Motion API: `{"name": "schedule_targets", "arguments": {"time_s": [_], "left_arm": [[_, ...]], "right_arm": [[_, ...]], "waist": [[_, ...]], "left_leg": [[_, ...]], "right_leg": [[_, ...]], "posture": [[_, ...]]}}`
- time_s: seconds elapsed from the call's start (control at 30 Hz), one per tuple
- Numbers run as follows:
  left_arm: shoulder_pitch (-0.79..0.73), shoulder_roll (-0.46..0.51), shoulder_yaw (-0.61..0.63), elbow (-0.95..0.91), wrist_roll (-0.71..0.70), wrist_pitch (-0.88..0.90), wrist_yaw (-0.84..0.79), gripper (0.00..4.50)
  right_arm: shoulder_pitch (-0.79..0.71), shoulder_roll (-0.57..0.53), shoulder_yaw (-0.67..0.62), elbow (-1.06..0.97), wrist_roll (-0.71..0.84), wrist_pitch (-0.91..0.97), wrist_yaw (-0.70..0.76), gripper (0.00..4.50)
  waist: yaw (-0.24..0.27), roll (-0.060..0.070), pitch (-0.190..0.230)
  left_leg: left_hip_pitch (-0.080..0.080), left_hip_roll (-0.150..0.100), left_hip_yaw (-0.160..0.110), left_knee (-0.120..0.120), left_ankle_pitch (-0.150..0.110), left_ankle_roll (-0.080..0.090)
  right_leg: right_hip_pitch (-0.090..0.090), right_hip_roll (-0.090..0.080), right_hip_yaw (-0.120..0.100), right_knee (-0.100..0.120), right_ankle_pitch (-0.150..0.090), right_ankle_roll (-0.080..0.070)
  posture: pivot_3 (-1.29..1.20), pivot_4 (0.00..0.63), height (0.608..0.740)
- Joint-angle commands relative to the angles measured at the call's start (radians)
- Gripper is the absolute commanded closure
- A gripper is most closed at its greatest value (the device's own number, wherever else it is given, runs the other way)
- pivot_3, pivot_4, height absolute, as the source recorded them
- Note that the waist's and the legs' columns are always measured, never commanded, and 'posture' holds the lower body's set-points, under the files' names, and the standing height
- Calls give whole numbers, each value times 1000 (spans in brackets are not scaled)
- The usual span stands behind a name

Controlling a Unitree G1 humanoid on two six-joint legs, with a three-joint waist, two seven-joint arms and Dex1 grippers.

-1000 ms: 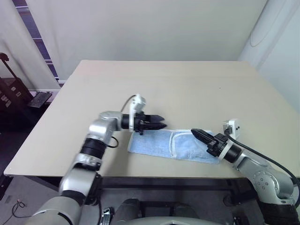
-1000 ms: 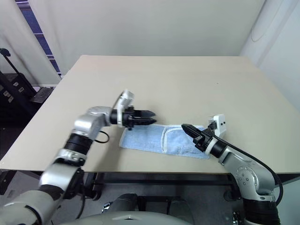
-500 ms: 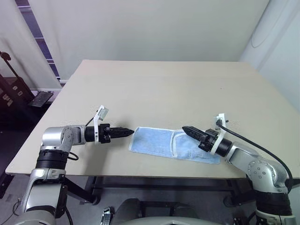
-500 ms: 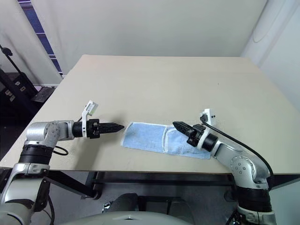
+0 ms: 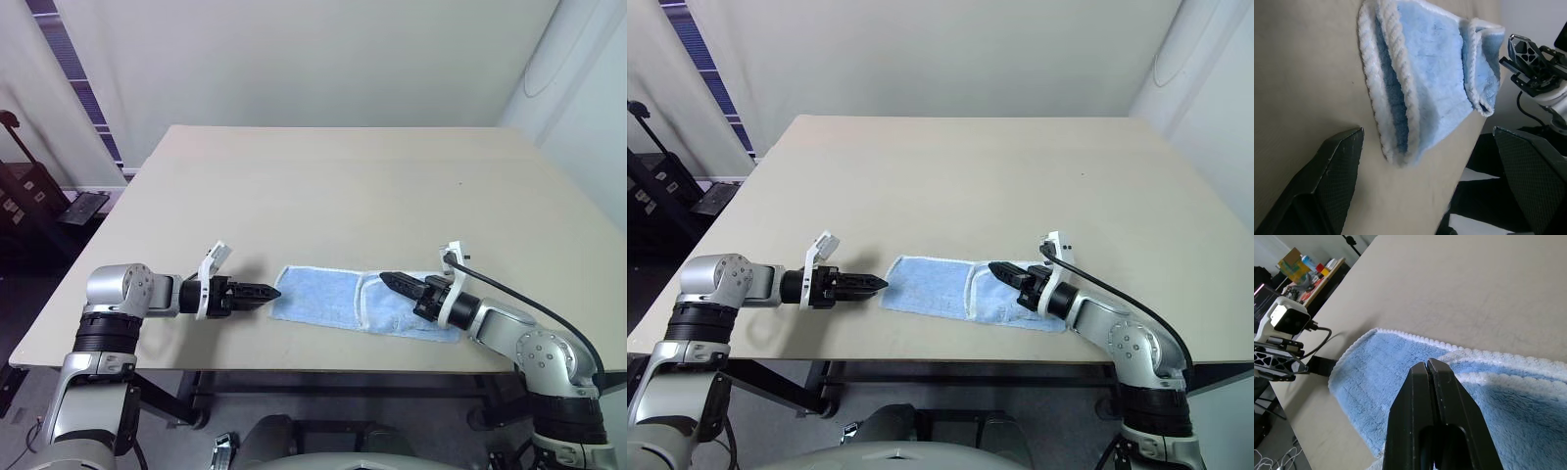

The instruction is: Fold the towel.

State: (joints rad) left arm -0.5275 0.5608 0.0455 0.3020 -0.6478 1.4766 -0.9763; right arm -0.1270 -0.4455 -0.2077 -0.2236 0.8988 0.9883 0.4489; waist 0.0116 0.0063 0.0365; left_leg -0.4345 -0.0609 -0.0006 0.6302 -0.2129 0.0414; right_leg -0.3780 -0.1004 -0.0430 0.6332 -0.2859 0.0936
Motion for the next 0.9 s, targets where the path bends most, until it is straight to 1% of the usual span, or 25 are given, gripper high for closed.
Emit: {"name": "schedule_targets", "arguments": {"time_s": [0.03,0.23,0.4,0.5,0.73,0.83,0.9], "left_arm": [[-9,-24,-7,2,-45,103,16,23],[-7,-57,-20,2,-59,136,54,23],[-37,-98,14,61,-61,138,105,23],[-53,-104,22,86,-92,138,111,23],[-95,-165,89,129,-87,137,184,23],[-127,-199,142,157,-81,132,212,23],[-132,-205,146,150,-89,126,210,23]], "right_arm": [[-29,8,-34,-3,16,-3,-13,4500],[-32,15,-40,7,10,-9,-32,4500],[-33,26,-45,11,3,-19,-54,4500],[-31,30,-50,11,1,-21,-62,4500],[-54,47,-68,40,-18,-44,-88,4500],[-60,49,-72,50,-20,-47,-93,4500],[-61,50,-69,47,-21,-50,-93,4500]], "waist": [[1,0,0],[2,0,0],[5,2,-1],[6,2,-1],[7,2,-1],[8,1,-1],[3,1,-1]], "left_leg": [[0,0,0,0,0,0],[0,0,0,-1,0,0],[0,-2,0,-1,0,0],[0,-3,0,-1,0,0],[0,-5,0,-1,0,0],[0,-5,0,-1,0,0],[0,-5,0,-1,0,0]], "right_leg": [[0,0,0,0,0,0],[0,0,0,-1,0,0],[0,-2,0,-1,0,0],[1,-3,0,-1,0,0],[1,-4,0,-1,1,1],[0,-4,0,-1,1,1],[0,-3,0,-1,1,1]], "posture": [[0,0,722],[0,0,722],[0,0,722],[0,0,722],[0,0,722],[0,0,722],[0,0,722]]}}
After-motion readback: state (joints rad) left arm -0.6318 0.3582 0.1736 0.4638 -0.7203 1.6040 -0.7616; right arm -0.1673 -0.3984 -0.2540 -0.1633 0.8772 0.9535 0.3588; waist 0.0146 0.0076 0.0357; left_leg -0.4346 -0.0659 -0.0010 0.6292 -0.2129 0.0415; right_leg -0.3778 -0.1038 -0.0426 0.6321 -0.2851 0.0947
